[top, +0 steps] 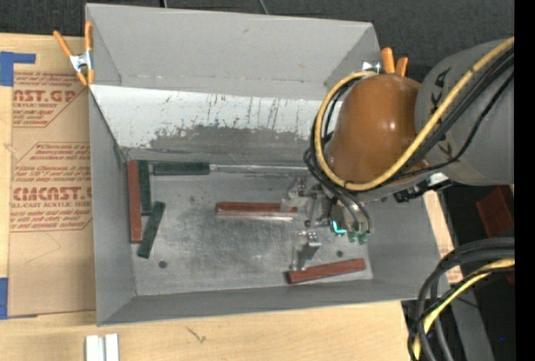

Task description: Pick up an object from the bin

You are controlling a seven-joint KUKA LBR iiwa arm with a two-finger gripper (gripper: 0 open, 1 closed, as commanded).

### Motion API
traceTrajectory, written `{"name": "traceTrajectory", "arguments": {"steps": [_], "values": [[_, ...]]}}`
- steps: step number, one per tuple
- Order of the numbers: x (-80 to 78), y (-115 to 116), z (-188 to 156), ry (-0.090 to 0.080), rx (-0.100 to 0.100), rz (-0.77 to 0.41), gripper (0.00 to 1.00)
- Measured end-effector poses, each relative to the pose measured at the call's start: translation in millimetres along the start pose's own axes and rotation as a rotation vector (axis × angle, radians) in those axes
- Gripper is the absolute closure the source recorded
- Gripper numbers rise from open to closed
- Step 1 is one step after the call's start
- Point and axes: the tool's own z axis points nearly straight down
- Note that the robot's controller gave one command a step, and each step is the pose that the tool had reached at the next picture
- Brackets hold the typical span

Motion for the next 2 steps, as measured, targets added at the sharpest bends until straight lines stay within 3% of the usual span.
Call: {"name": "traceTrajectory", "arguments": {"steps": [1, 2], "values": [[-1.9, -0.1, -3.7, -0.008, 0.000, 0.000, 0.00], [-49.0, 8.4, 54.5, -0.017, 0.001, -0.054, 0.00]]}}
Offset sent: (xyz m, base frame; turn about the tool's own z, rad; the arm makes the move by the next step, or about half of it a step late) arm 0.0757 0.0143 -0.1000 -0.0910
